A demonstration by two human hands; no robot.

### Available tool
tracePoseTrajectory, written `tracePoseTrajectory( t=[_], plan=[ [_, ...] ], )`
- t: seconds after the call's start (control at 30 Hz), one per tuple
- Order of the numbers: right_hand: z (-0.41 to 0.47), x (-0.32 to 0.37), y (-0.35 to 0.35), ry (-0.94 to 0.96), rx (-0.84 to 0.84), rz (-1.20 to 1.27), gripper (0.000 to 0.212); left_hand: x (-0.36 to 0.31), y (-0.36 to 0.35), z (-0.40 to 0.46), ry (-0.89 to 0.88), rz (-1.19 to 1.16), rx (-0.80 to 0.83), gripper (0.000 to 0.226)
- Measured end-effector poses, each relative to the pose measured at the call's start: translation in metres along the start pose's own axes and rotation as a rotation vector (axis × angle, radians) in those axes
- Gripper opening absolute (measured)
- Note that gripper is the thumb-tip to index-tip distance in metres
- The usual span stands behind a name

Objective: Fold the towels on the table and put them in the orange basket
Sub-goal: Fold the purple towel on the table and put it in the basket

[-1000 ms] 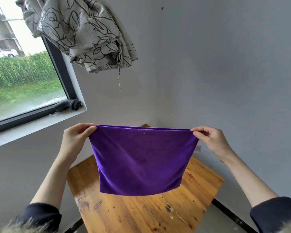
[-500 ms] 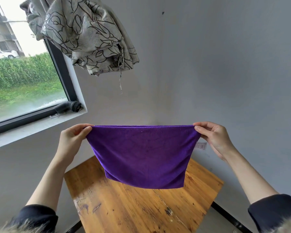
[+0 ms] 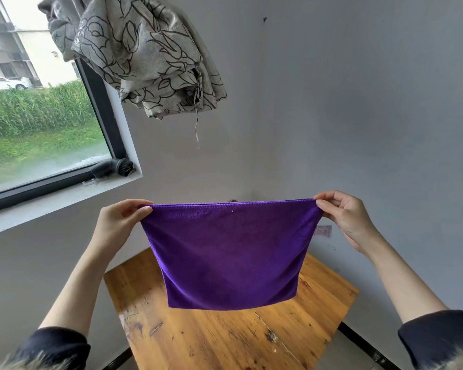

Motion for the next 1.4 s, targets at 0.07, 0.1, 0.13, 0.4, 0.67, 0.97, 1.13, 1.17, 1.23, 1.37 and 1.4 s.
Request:
tracePoseTrajectory(
  t=[0.07, 0.1, 0.13, 0.4, 0.67, 0.97, 1.13, 1.17, 1.23, 1.37, 1.4],
  plan=[
    [0.001, -0.001, 0.0, -0.016, 0.012, -0.007, 0.02, 0.002, 0.001, 0.001, 0.012, 0.012, -0.001, 0.016],
    [0.001, -0.002, 0.0, -0.024, 0.019, -0.016, 0.02, 0.004, 0.001, 0.002, 0.018, 0.014, -0.003, 0.018],
    [0.001, -0.002, -0.001, -0.03, 0.026, -0.027, 0.02, 0.005, 0.001, 0.002, 0.021, 0.017, -0.003, 0.019],
    [0.003, -0.004, -0.004, -0.024, 0.041, -0.152, 0.022, 0.013, -0.001, 0.002, 0.052, -0.043, 0.042, 0.013],
    [0.038, -0.049, -0.009, -0.105, 0.008, -0.492, 0.024, 0.04, -0.036, 0.028, 0.127, 0.042, 0.11, 0.01],
    [0.088, -0.043, -0.028, 0.057, -0.185, -0.519, 0.033, 0.051, -0.053, 0.07, 0.145, -0.06, 0.022, 0.005],
    [0.068, -0.05, -0.025, 0.082, -0.131, -0.54, 0.032, 0.059, -0.052, 0.044, 0.103, -0.047, 0.023, 0.013],
    [0.059, -0.057, -0.023, 0.067, -0.129, -0.538, 0.031, 0.064, -0.055, 0.034, 0.103, -0.029, 0.04, 0.012],
    [0.039, -0.081, -0.017, 0.034, -0.125, -0.571, 0.029, 0.078, -0.061, 0.01, 0.114, 0.019, 0.083, 0.016],
    [-0.017, -0.152, -0.002, -0.097, -0.055, -0.692, 0.029, 0.126, -0.081, -0.047, 0.225, 0.134, 0.253, 0.013],
    [-0.032, -0.17, 0.003, -0.148, -0.03, -0.72, 0.03, 0.141, -0.087, -0.064, 0.269, 0.155, 0.297, 0.011]
  ],
)
Point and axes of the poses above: each hand's wrist, its own z-axis towards the middle knuckle, its own y-axis out of the back of the hand, x = y × z, the point moved 5 cm from there along z, towards the middle knuckle, and after that the axes turned 7 degrees about z, right-handed, at the moved point
